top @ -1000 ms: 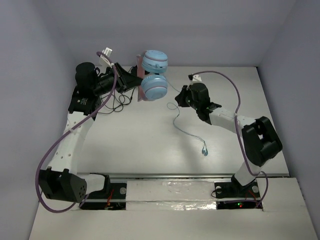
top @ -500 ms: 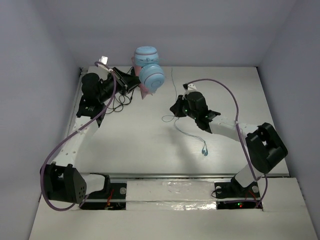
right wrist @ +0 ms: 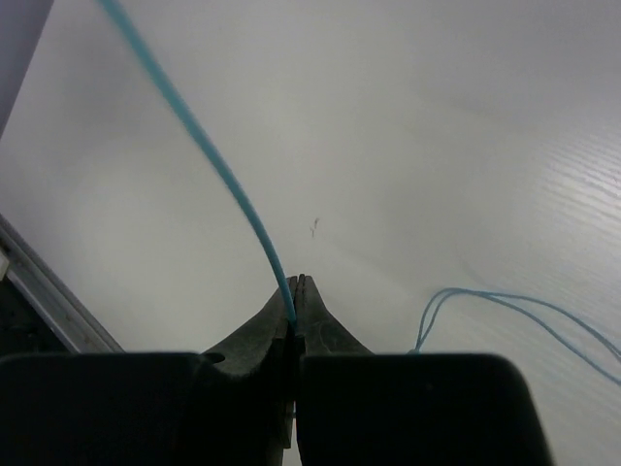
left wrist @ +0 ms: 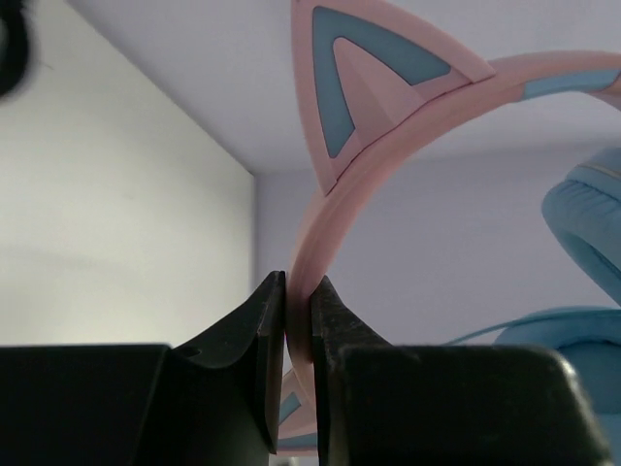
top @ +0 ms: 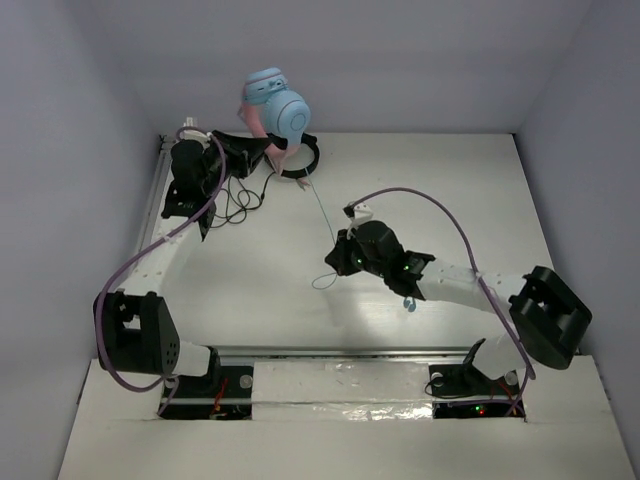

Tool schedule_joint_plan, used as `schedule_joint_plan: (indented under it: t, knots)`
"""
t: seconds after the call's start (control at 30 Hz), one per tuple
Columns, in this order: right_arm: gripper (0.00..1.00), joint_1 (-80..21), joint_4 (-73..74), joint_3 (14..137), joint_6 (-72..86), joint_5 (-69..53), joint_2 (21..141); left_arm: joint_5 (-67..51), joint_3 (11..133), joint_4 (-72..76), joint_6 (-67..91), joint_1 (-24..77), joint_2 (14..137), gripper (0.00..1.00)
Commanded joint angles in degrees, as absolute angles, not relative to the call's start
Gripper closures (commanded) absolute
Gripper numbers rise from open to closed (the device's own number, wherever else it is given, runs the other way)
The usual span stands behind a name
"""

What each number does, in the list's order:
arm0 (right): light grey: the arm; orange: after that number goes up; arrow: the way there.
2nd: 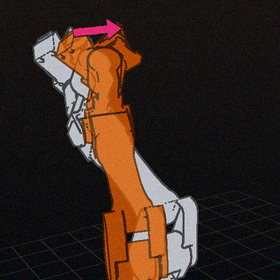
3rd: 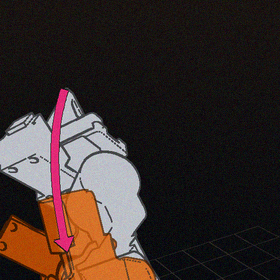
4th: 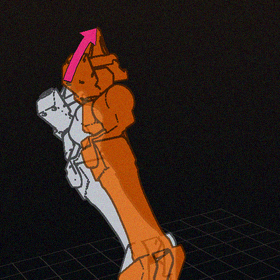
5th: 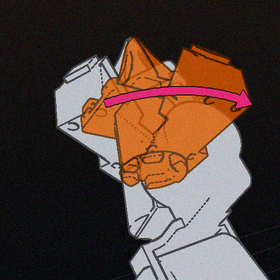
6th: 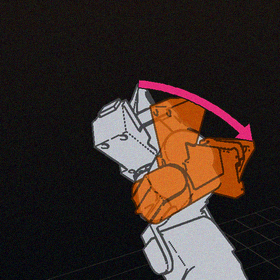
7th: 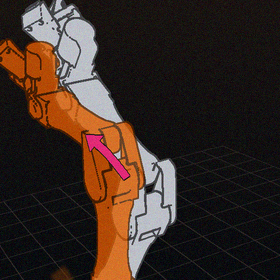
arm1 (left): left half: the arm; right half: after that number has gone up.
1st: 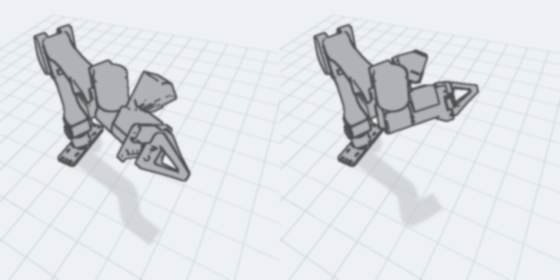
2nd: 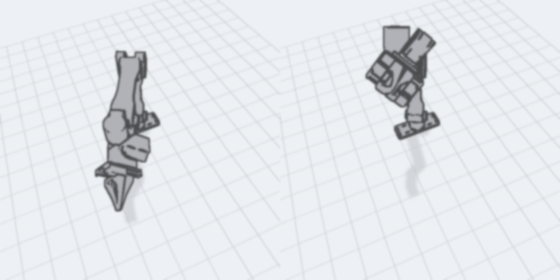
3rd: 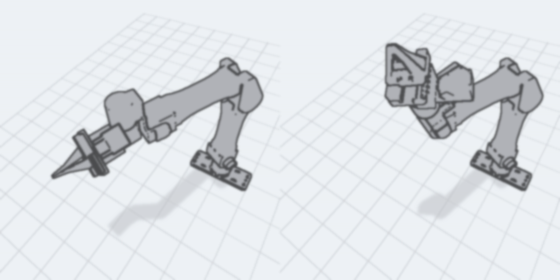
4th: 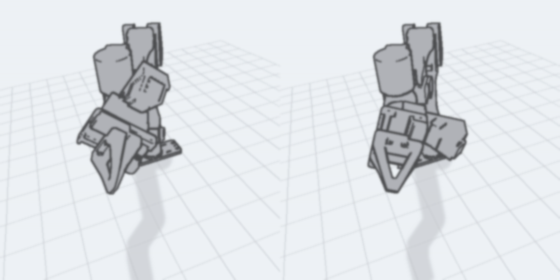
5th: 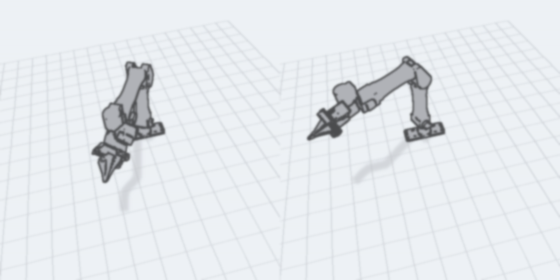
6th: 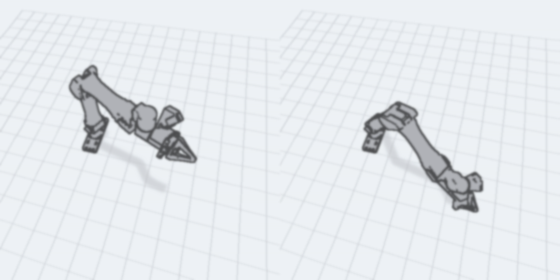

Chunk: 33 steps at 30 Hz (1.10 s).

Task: Wrap the headphones

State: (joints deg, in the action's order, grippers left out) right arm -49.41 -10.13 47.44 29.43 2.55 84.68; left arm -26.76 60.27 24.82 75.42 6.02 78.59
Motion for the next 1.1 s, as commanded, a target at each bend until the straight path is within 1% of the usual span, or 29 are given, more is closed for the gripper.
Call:
schedule_joint_plan:
  t: [0.0, 0.07, 0.17, 0.2, 0.27, 0.3, 0.33, 0.37, 0.4, 0.5, 0.73, 0.87, 0.93, 1.0, 1.03, 1.07]
  knots:
    - [1.00, -52.11, -7.66, 46.41, 29.97, 6.76, 79.81, -13.25, 69.06, 18.15, 64.83, 6.06, 75.59, 1.00]
    - [1.00, -53.95, -6.25, 46.06, 29.88, 6.94, 77.45, -8.90, 69.17, 16.01, 61.97, 6.06, 74.45, 1.00]
    - [1.00, -55.80, -3.35, 46.93, 29.97, 8.52, 76.29, -2.31, 68.38, 13.46, 57.59, 8.78, 72.95, 1.00]
    - [1.00, -57.20, -1.34, 48.33, 29.88, 9.57, 75.85, 3.98, 69.34, 11.79, 55.48, 9.92, 72.78, 1.00]
    - [1.00, -58.88, 2.26, 50.52, 29.18, 10.72, 75.67, 9.11, 69.70, 7.83, 49.85, 13.08, 72.25, 1.00]
    - [1.00, -60.80, 5.68, 53.06, 28.48, 11.68, 75.33, 14.88, 69.35, 6.17, 46.01, 15.53, 71.46, 1.00]
    - [1.00, -62.04, 7.54, 54.39, 28.22, 12.47, 75.15, 17.81, 69.61, 4.85, 45.97, 15.56, 71.37, 1.00]
    - [1.00, -63.27, 9.21, 55.45, 27.86, 13.52, 74.71, 20.63, 69.87, 3.35, 42.31, 17.56, 71.28, 1.00]
    - [1.00, -64.41, 12.62, 56.50, 27.34, 15.28, 74.27, 25.79, 70.22, 2.12, 40.62, 18.54, 71.45, 1.00]
    - [1.00, -68.20, 18.78, 60.63, 26.98, 16.79, 72.25, 32.84, 68.92, -1.65, 35.87, 21.79, 71.46, 1.00]
    - [1.00, -72.50, 31.02, 69.52, 27.77, 16.97, 69.26, 41.83, 63.64, -8.08, 30.42, 30.31, 70.84, 1.00]
    - [1.00, -72.51, 34.27, 72.15, 26.72, 15.99, 67.85, 41.13, 61.09, -10.28, 28.04, 33.83, 69.61, 1.00]
    - [1.00, -72.51, 36.38, 73.91, 25.84, 17.74, 67.68, 38.78, 59.94, -11.51, 25.68, 35.24, 69.34, 1.00]
    - [1.00, -72.51, 37.78, 75.31, 24.70, 17.93, 67.67, 37.62, 60.12, -14.58, 25.06, 36.99, 70.04, 1.00]
    - [1.00, -72.51, 38.14, 75.67, 24.35, 18.45, 67.85, 34.57, 60.29, -15.98, 23.31, 37.52, 70.40, 1.00]
    - [1.00, -72.51, 38.49, 76.02, 23.91, 18.98, 68.03, 34.11, 60.82, -18.52, 22.60, 38.66, 71.01, 1.00]
